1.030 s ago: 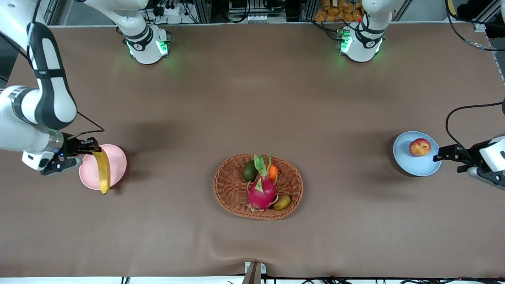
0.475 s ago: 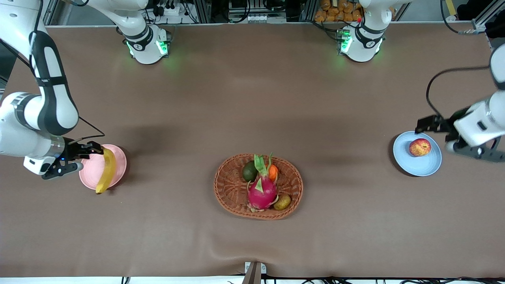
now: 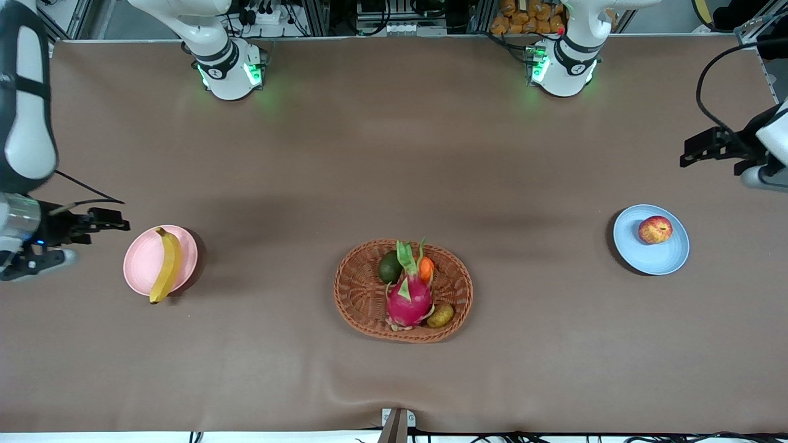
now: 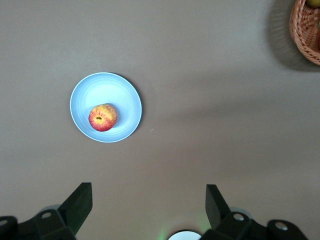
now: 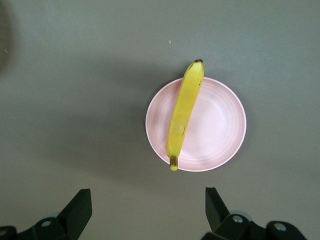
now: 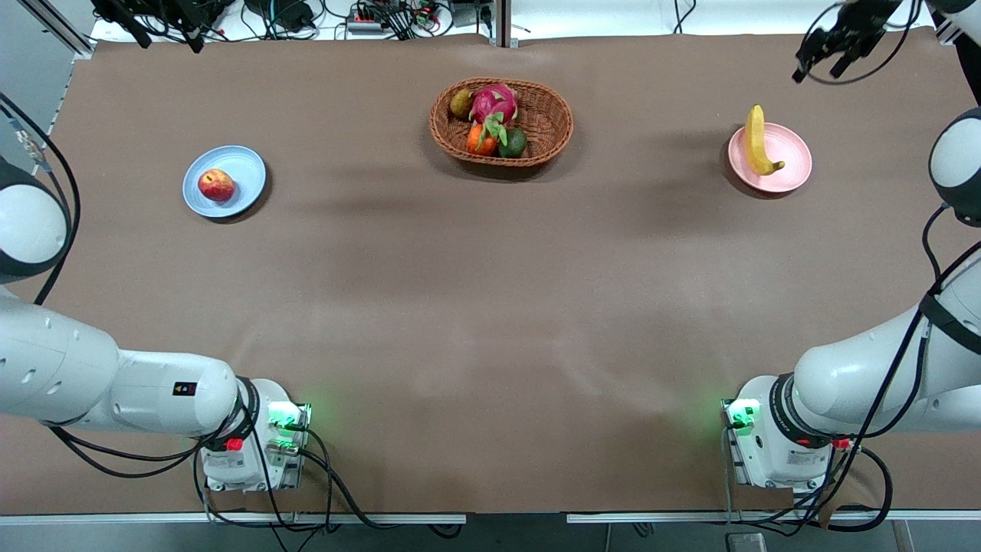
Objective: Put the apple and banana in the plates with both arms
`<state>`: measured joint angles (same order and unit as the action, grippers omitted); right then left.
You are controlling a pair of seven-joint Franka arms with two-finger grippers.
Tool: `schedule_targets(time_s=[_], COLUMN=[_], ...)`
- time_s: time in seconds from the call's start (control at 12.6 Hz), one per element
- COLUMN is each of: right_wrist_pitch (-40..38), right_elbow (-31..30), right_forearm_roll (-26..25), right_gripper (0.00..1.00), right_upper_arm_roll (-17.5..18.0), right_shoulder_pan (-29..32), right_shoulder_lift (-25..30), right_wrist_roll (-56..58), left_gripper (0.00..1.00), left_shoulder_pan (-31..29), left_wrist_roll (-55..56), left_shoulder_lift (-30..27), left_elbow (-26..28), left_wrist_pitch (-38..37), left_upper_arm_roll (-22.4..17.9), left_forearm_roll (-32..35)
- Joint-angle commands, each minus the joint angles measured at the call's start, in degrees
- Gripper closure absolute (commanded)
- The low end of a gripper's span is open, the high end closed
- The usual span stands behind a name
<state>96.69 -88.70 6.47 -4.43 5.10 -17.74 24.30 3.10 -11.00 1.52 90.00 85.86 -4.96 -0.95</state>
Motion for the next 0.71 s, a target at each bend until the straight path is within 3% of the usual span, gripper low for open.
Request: schedule_targets(time_s=[0.0,0.32,0.63], right_wrist_pitch=[-3.95,-11.08,-15.47], right_elbow=[-0.16,-1.21,-0.87], right_forearm_roll=[-4.34,-5.68,-4.8], right_gripper=[0.0,0.0,0.0], right_upper_arm_roll=[0.39,0.65,1.09], right_shoulder_pan=[-3.15,-6.07,-5.46], right_shoulder_lift=[5.94,15.43,18.88], right_wrist_roll=[-8.27,-20.16,-27.95], left_gripper=[0.0,0.0,0.0], left_shoulder_pan=[0.6,-1.95,-1.87], left_wrist_roll=[1.06,1.15,2.63], left_shoulder_lift=[-1.34,-5.56,-3.01], left_elbow=[-3.41,-4.31,-4.48], left_wrist_pitch=[-4.63,-11.32,-7.74], left_upper_arm_roll=[-0.92,-0.22,-0.13], left_forearm_roll=[1.31,1.57,3.95])
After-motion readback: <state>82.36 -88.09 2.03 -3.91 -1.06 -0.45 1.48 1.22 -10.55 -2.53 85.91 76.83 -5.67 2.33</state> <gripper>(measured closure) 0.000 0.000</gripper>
